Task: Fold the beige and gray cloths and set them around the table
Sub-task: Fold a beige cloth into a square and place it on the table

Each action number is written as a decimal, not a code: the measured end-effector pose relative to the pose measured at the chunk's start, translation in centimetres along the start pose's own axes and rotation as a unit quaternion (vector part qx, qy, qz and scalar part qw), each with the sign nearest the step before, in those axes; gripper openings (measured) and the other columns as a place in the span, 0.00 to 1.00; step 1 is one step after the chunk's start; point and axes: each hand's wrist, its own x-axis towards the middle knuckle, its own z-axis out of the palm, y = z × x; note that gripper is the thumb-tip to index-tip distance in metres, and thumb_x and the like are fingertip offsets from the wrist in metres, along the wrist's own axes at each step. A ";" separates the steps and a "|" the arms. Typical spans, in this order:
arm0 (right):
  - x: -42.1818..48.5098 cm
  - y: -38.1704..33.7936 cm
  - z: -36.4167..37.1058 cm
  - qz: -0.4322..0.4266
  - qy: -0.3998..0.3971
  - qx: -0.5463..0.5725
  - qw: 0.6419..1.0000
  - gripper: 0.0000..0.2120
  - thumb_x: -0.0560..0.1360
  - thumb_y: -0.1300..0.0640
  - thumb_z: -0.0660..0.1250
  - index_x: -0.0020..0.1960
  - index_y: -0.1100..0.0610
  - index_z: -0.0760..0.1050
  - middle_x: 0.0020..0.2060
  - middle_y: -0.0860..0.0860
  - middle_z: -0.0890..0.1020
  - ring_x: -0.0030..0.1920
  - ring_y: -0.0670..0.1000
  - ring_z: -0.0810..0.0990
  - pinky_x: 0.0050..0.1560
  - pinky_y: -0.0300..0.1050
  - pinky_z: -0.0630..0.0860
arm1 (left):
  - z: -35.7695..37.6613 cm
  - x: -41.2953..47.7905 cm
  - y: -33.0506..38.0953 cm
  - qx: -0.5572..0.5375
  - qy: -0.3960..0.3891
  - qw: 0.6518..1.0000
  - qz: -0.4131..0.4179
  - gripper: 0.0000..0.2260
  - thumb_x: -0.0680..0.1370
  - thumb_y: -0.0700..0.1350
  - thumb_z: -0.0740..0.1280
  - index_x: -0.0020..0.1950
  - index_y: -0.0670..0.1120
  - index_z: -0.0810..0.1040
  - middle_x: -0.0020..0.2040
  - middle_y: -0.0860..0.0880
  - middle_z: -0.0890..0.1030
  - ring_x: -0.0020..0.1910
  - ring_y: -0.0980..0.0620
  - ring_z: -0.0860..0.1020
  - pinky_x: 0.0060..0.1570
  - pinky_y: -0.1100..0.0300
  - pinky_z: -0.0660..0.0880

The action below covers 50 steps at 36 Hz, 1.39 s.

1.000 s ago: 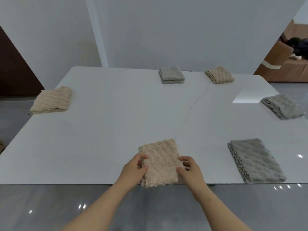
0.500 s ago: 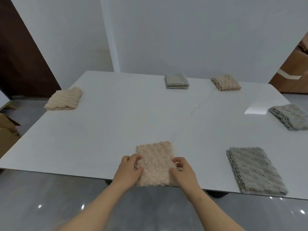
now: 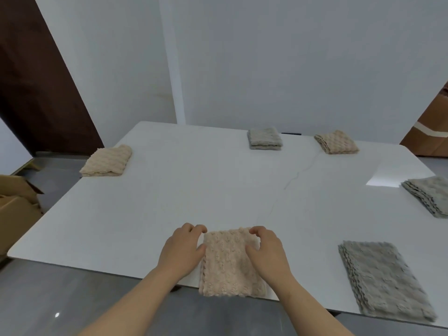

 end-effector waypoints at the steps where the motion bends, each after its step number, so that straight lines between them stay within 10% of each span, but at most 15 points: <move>1: 0.1 -0.4 0.0 -0.014 -0.002 -0.029 0.999 0.19 0.75 0.59 0.59 0.65 0.52 0.67 0.64 0.49 0.71 0.64 0.50 0.69 0.62 0.42 0.66 | -0.4 0.1 -0.1 0.023 0.005 1.000 0.006 0.17 0.80 0.49 0.56 0.68 0.52 0.65 0.65 0.51 0.69 0.62 0.52 0.69 0.57 0.61 0.69; 22: 3.2 -10.1 8.6 -0.092 -0.068 -0.155 0.981 0.18 0.77 0.54 0.56 0.67 0.50 0.64 0.68 0.46 0.66 0.66 0.50 0.64 0.64 0.43 0.63 | -5.0 0.6 -11.5 0.052 0.014 0.998 -0.020 0.17 0.80 0.50 0.56 0.68 0.52 0.65 0.65 0.53 0.69 0.62 0.52 0.69 0.57 0.62 0.66; 42: 0.8 -7.0 7.9 0.051 0.041 -0.124 0.990 0.17 0.77 0.56 0.56 0.66 0.52 0.67 0.65 0.47 0.70 0.64 0.48 0.67 0.60 0.41 0.65 | -2.1 2.0 -9.5 -0.059 -0.133 0.988 0.050 0.16 0.79 0.49 0.57 0.68 0.52 0.65 0.66 0.51 0.68 0.64 0.53 0.69 0.59 0.61 0.68; 50: -1.6 0.1 2.9 0.221 0.038 -0.051 0.973 0.09 0.72 0.55 0.60 0.51 0.53 0.63 0.50 0.50 0.70 0.51 0.53 0.69 0.50 0.48 0.66 | 1.8 0.6 -2.7 -0.253 -0.141 0.956 -0.041 0.14 0.77 0.46 0.63 0.59 0.56 0.64 0.55 0.48 0.68 0.49 0.50 0.74 0.41 0.66 0.68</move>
